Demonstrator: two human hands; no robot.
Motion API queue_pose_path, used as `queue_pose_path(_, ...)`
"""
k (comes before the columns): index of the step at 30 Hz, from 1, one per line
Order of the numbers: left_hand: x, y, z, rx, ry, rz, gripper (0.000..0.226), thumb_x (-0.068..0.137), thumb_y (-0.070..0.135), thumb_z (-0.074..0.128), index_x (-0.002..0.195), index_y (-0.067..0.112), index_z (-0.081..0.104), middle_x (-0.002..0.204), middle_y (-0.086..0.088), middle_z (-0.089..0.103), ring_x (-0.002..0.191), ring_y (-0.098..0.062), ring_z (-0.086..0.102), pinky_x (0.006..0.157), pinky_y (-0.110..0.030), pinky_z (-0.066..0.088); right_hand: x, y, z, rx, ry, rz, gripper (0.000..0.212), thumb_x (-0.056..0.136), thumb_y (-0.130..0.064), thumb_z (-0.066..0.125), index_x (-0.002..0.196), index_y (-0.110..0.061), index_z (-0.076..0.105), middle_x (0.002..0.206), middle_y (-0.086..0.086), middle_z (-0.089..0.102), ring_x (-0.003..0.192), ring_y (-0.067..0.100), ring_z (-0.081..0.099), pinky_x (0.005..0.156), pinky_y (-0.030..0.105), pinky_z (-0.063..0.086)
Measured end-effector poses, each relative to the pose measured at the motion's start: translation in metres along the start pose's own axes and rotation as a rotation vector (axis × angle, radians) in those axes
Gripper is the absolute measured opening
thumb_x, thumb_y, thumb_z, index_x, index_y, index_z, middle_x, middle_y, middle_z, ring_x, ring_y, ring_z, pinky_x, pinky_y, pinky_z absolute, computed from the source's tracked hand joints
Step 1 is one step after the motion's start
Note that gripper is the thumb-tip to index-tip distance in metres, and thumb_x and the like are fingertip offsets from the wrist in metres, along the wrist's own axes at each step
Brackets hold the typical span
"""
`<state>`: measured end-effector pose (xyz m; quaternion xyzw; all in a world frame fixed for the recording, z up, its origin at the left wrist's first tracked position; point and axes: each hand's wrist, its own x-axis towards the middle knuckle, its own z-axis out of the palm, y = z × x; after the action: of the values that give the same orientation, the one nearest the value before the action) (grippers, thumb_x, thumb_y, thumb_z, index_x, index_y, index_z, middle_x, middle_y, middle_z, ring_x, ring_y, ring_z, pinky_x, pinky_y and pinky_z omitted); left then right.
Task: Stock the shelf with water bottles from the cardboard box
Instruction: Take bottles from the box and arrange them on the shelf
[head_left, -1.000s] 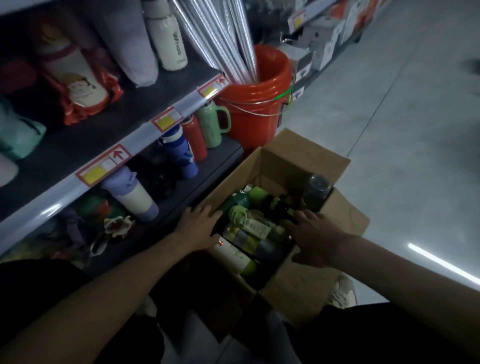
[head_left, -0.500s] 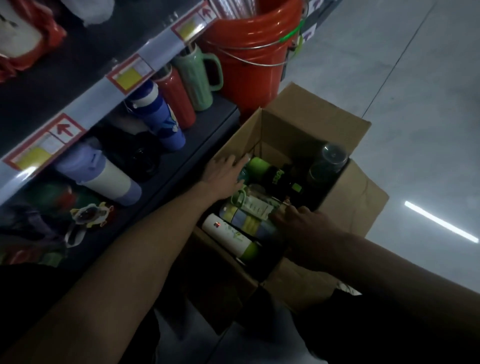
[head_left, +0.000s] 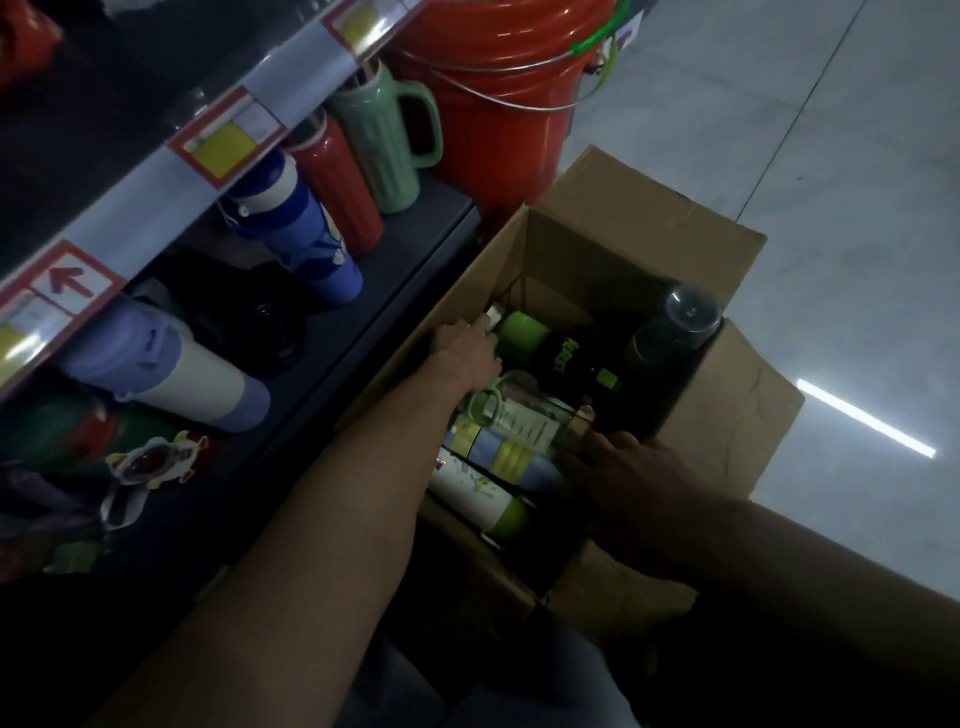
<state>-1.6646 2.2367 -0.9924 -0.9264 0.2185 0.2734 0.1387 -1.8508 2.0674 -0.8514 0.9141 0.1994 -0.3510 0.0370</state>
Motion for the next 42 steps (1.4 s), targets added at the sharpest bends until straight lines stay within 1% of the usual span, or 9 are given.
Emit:
queue_pose_path(8, -0.008, 0.004, -0.007, 0.033, 0.023, 0.012, 0.041, 0.101, 0.018, 0.047, 0.143, 0.019, 0.051, 0.138, -0.013, 0.058, 0.124, -0.032, 0.055, 0.095, -0.039, 0.043, 0.007, -0.010, 0.003, -0.002, 0.029, -0.029, 0.064, 0.100, -0.039, 0.058, 0.155, -0.022, 0.030, 0.153, 0.011, 0.037, 0.133, 0.031, 0.043, 0.105, 0.046, 0.045)
queue_pose_path(13, -0.012, 0.012, -0.005, 0.073, 0.131, 0.009, 0.036, 0.097, 0.010, 0.056, 0.132, 0.006, 0.061, 0.149, -0.014, 0.046, 0.135, -0.032, 0.043, 0.111, -0.041, 0.033, 0.003, -0.010, 0.003, 0.019, 0.005, -0.032, 0.060, 0.103, -0.039, 0.053, 0.155, -0.022, 0.030, 0.154, 0.011, 0.035, 0.136, 0.032, 0.043, 0.106, 0.045, 0.045)
queue_pose_path(20, -0.017, 0.011, 0.006, -0.366, 0.373, -0.102, 0.023, 0.100, 0.009, 0.048, 0.122, 0.012, 0.056, 0.125, -0.017, 0.063, 0.113, -0.038, 0.058, 0.080, -0.040, 0.042, -0.007, -0.002, 0.002, 0.042, 0.020, -0.005, 0.059, 0.102, -0.034, 0.055, 0.154, -0.020, 0.033, 0.152, 0.010, 0.037, 0.131, 0.030, 0.045, 0.105, 0.043, 0.046)
queue_pose_path(22, -0.015, 0.014, 0.008, -0.432, 0.368, -0.144, 0.023, 0.100, 0.006, 0.046, 0.121, 0.011, 0.054, 0.126, -0.017, 0.060, 0.114, -0.039, 0.057, 0.083, -0.044, 0.043, -0.010, -0.001, 0.004, 0.044, 0.023, -0.018, 0.061, 0.100, -0.034, 0.058, 0.154, -0.021, 0.032, 0.152, 0.010, 0.037, 0.131, 0.030, 0.045, 0.105, 0.043, 0.046)
queue_pose_path(25, -0.014, 0.020, 0.009, -0.378, 0.283, -0.136, 0.030, 0.102, 0.004, 0.041, 0.128, 0.007, 0.053, 0.131, -0.016, 0.050, 0.115, -0.039, 0.054, 0.091, -0.048, 0.044, -0.012, 0.002, 0.005, 0.030, 0.022, -0.010, 0.062, 0.099, -0.035, 0.060, 0.153, -0.022, 0.032, 0.150, 0.010, 0.038, 0.129, 0.030, 0.046, 0.103, 0.043, 0.046)
queue_pose_path(30, -0.030, 0.015, 0.005, -0.253, 0.305, -0.084, 0.023, 0.100, 0.005, 0.048, 0.122, 0.008, 0.053, 0.125, -0.013, 0.049, 0.103, -0.035, 0.060, 0.073, -0.041, 0.039, -0.015, 0.008, -0.005, 0.025, 0.060, 0.020, 0.062, 0.101, -0.034, 0.059, 0.155, -0.019, 0.032, 0.154, 0.014, 0.035, 0.130, 0.030, 0.046, 0.100, 0.041, 0.046)
queue_pose_path(36, -0.078, -0.009, 0.014, -0.182, 0.612, -0.029, 0.015, 0.097, 0.011, 0.060, 0.110, 0.011, 0.053, 0.108, -0.009, 0.055, 0.068, -0.029, 0.062, 0.053, -0.038, 0.044, -0.022, 0.009, -0.011, 0.021, 0.090, 0.016, 0.058, 0.102, -0.040, 0.053, 0.154, -0.022, 0.035, 0.152, 0.014, 0.038, 0.132, 0.031, 0.044, 0.102, 0.043, 0.045)
queue_pose_path(39, -0.108, -0.016, 0.020, -0.307, 0.758, -0.122, 0.008, 0.101, 0.016, 0.053, 0.105, 0.010, 0.048, 0.109, -0.013, 0.054, 0.066, -0.037, 0.060, 0.051, -0.039, 0.045, -0.026, 0.007, -0.015, -0.007, 0.093, 0.001, 0.057, 0.102, -0.044, 0.052, 0.153, -0.023, 0.036, 0.150, 0.011, 0.039, 0.130, 0.030, 0.046, 0.102, 0.042, 0.046)
queue_pose_path(42, -0.134, -0.015, 0.011, -0.517, 0.878, -0.254, 0.025, 0.105, 0.030, 0.037, 0.094, 0.009, 0.045, 0.104, -0.021, 0.056, 0.074, -0.040, 0.059, 0.057, -0.040, 0.044, -0.031, 0.001, -0.018, -0.057, 0.077, -0.001, 0.056, 0.102, -0.041, 0.054, 0.152, -0.023, 0.038, 0.146, 0.011, 0.042, 0.127, 0.031, 0.048, 0.098, 0.042, 0.046)
